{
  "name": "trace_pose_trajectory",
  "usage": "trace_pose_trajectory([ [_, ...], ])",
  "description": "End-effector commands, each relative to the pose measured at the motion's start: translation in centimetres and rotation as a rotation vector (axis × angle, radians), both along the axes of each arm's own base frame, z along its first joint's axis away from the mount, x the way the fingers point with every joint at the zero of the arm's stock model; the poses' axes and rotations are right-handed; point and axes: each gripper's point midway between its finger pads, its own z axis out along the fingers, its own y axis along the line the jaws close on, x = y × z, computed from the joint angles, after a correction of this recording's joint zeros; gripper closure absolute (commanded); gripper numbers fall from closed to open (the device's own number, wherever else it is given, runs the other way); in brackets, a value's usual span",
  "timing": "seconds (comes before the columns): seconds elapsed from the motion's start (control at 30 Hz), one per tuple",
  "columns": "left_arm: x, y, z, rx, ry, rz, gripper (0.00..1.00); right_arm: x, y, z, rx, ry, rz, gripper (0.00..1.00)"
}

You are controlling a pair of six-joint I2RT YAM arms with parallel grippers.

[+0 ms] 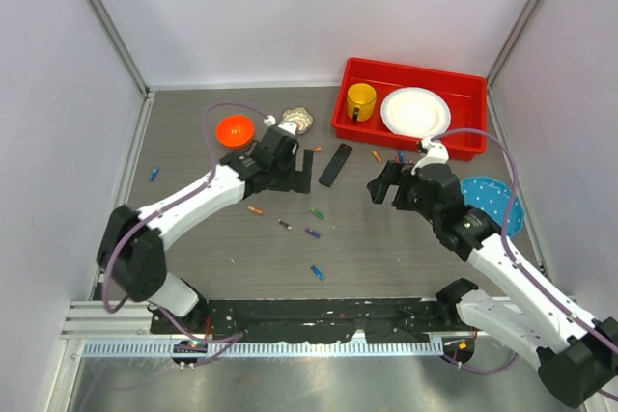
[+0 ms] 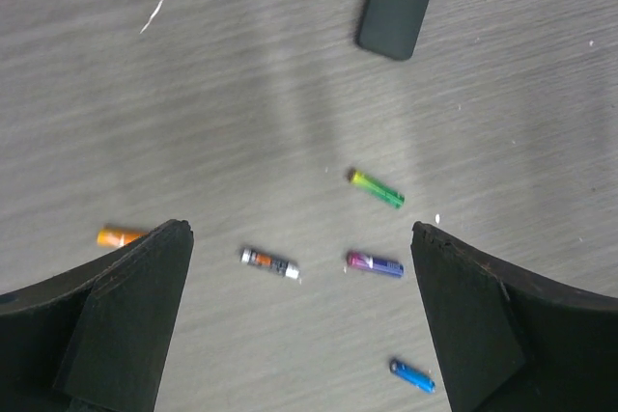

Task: Load the batteries into the remote control

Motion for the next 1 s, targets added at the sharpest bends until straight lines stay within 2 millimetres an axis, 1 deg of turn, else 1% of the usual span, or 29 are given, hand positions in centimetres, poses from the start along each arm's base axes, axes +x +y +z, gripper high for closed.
trace_pose_trajectory([
  [0.0, 2.8, -3.2, -1.1, 0.045, 0.003, -0.142, 0.02, -0.5, -1.2, 3.7, -0.002, -0.092, -0.022, 0.0],
  [0.03, 3.6, -4.1, -0.6, 0.054, -0.021, -0.189, 0.03, -0.7, -1.2, 3.7, -0.002, -0.09, -0.02, 0.01],
  [0.07, 4.2, -4.4, -0.8, 0.066, -0.025, -0.196, 0.04, -0.9, -1.3, 3.6, 0.002, -0.095, -0.018, 0.0],
  [0.1, 4.7, -4.9, -2.6, 0.094, 0.007, -0.211, 0.04, -1.1, -1.4, 3.5, 0.005, -0.092, -0.02, 0.0],
  [0.13, 5.7, -5.8, -1.6, 0.094, -0.021, -0.241, 0.04, -1.2, -1.4, 3.3, 0.005, -0.086, -0.02, 0.0],
  [0.17, 5.7, -6.5, -2.0, 0.092, -0.004, -0.274, 0.05, -1.4, -1.5, 3.1, 0.009, -0.084, -0.022, 0.0],
  [0.2, 5.8, -7.0, -3.4, 0.116, 0.03, -0.3, 0.05, -1.6, -1.4, 2.9, 0.011, -0.076, -0.015, 0.0],
  [0.23, 6.6, -8.0, -2.7, 0.114, 0.01, -0.319, 0.06, -1.7, -1.4, 2.7, 0.016, -0.071, -0.011, 0.0],
  [0.3, 6.6, -8.8, -3.1, 0.16, 0.012, -0.365, 0.07, -2.0, -1.4, 2.4, 0.023, -0.068, -0.01, 0.0],
  [0.33, 7.1, -9.4, -3.5, 0.168, 0.012, -0.376, 0.07, -2.1, -1.4, 2.3, 0.023, -0.066, -0.009, 0.0],
  [0.37, 7.2, -9.8, -3.6, 0.178, 0.011, -0.391, 0.07, -2.3, -1.5, 2.1, 0.022, -0.061, -0.008, 0.0],
  [0.4, 7.2, -10.1, -4.0, 0.185, 0.018, -0.401, 0.07, -2.4, -1.5, 2.3, 0.025, -0.068, -0.007, 0.0],
  [0.5, 8.1, -10.8, -4.8, 0.192, 0.01, -0.405, 0.07, -2.7, -1.5, 2.1, 0.027, -0.066, -0.002, 0.0],
  [0.53, 8.3, -11.0, -5.7, 0.201, 0.019, -0.408, 0.08, -2.7, -1.7, 2.0, 0.025, -0.065, -0.005, 0.0],
  [0.57, 8.8, -11.3, -5.7, 0.194, 0.0, -0.408, 0.08, -2.8, -1.6, 1.9, 0.027, -0.061, 0.0, 0.0],
  [0.6, 8.9, -11.5, -6.1, 0.198, -0.001, -0.42, 0.09, -2.9, -1.6, 1.9, 0.029, -0.061, 0.0, 0.0],
  [0.63, 9.2, -11.8, -7.0, 0.204, 0.006, -0.425, 0.1, -3.0, -1.6, 1.8, 0.032, -0.063, 0.0, 0.0],
  [0.73, 9.9, -12.6, -7.3, 0.209, 0.006, -0.446, 0.12, -3.1, -1.7, 1.8, 0.032, -0.063, 0.002, 0.0],
  [0.77, 9.9, -12.5, -8.4, 0.225, 0.027, -0.449, 0.12, -3.1, -1.7, 1.9, 0.032, -0.064, -0.001, 0.0],
  [0.83, 10.5, -12.7, -8.1, 0.233, 0.012, -0.451, 0.13, -3.1, -1.8, 2.0, 0.032, -0.065, -0.003, 0.0],
  [0.87, 10.6, -12.7, -8.7, 0.242, 0.021, -0.451, 0.13, -3.1, -1.8, 2.0, 0.032, -0.067, -0.004, 0.0],
  [0.93, 11.0, -12.8, -8.6, 0.25, 0.012, -0.449, 0.13, -3.2, -1.9, 2.0, 0.031, -0.067, -0.005, 0.0],
  [0.97, 11.1, -12.8, -9.1, 0.258, 0.017, -0.448, 0.13, -3.2, -1.9, 2.0, 0.03, -0.068, -0.005, 0.0],
])
